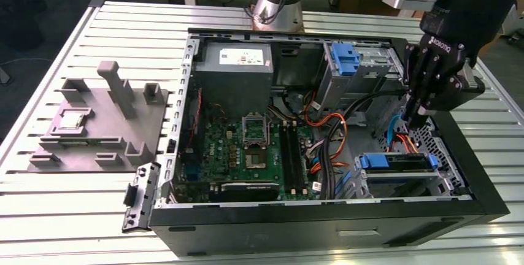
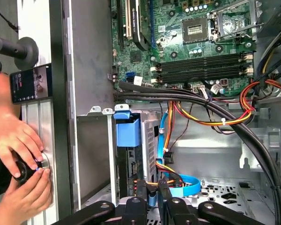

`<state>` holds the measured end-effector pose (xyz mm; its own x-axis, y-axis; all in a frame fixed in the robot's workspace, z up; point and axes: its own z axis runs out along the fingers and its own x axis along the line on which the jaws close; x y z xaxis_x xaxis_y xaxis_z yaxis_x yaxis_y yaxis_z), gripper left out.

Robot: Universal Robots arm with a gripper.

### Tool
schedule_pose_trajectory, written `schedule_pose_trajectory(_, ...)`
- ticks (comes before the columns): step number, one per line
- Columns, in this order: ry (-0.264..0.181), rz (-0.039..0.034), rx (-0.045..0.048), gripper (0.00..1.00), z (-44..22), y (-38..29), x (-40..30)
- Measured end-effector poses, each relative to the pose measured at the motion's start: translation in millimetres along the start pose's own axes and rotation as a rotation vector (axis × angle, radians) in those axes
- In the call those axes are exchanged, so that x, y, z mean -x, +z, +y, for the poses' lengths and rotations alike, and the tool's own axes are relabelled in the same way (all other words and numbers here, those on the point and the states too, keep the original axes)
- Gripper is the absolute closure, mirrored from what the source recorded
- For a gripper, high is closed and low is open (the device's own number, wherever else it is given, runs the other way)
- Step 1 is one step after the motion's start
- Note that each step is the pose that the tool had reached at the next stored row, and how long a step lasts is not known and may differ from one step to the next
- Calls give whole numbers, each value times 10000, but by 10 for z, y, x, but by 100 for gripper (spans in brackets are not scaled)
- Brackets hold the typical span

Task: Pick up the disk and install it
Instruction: 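Insert the second disk wire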

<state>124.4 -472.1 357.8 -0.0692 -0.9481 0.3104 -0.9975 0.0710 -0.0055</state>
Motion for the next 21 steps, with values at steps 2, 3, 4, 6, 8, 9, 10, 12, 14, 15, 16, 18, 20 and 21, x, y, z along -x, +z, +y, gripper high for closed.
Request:
schedule_pose_trajectory(2,0,-1,0,78,0,1,0)
schedule_pose_trajectory(3,0,-2,0,78,0,2,1)
schedule_pose_trajectory(4,0,-2,0,84,0,2,1)
schedule_pose_trajectory(6,0,2,0,84,0,2,1)
schedule_pose_trajectory(8,0,1,0,84,0,5,-4)
schedule_pose_trajectory(9,-1,1,0,84,1,7,-11)
schedule_pose_trajectory(10,-2,-3,-3,84,4,10,-23)
schedule_pose_trajectory(12,-10,-52,-10,84,13,20,-50)
schedule_pose_trajectory(14,-23,-162,-15,84,18,31,-70)
schedule_pose_trajectory(15,-28,-268,-11,84,22,36,-75)
schedule_pose_trajectory(16,-32,-438,-2,84,23,38,-78)
schedule_pose_trajectory(18,-39,-796,21,84,25,41,-84)
schedule_pose_trajectory(20,-40,-933,31,84,26,43,-85)
schedule_pose_trajectory(21,-41,-935,31,84,26,44,-85)
